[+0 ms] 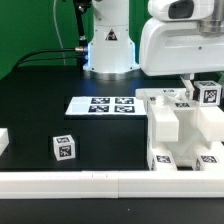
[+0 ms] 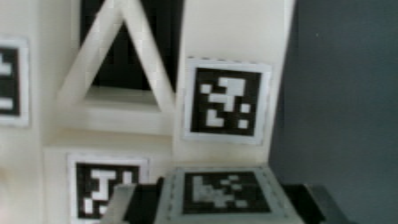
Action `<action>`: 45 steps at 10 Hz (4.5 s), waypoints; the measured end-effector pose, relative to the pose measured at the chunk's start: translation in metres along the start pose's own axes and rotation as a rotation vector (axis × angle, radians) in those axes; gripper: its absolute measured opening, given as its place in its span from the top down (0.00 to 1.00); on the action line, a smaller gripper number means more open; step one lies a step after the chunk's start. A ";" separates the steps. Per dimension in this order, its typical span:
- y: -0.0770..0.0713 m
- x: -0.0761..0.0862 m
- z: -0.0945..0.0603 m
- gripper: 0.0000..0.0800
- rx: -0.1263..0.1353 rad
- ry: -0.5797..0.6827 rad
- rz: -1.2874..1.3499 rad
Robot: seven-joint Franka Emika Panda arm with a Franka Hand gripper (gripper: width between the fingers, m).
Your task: Assemble chair
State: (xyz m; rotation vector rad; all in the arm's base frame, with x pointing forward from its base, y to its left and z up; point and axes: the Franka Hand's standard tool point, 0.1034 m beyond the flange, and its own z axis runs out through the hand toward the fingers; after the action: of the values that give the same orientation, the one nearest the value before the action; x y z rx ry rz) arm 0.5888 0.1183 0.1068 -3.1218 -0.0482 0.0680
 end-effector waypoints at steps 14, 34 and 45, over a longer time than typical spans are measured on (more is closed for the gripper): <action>-0.004 0.006 0.001 0.67 0.082 0.019 1.160; 0.001 0.007 -0.002 0.51 0.024 0.018 0.054; 0.000 0.008 -0.001 0.67 0.073 0.014 1.272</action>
Offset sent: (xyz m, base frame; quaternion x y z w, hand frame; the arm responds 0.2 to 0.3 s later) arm -0.0081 -0.0130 -0.0095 -0.0261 0.0273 0.2400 0.9700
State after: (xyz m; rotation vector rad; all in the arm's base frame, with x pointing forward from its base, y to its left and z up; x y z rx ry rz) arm 0.5972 0.1182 0.1074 -2.5067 1.7962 0.0524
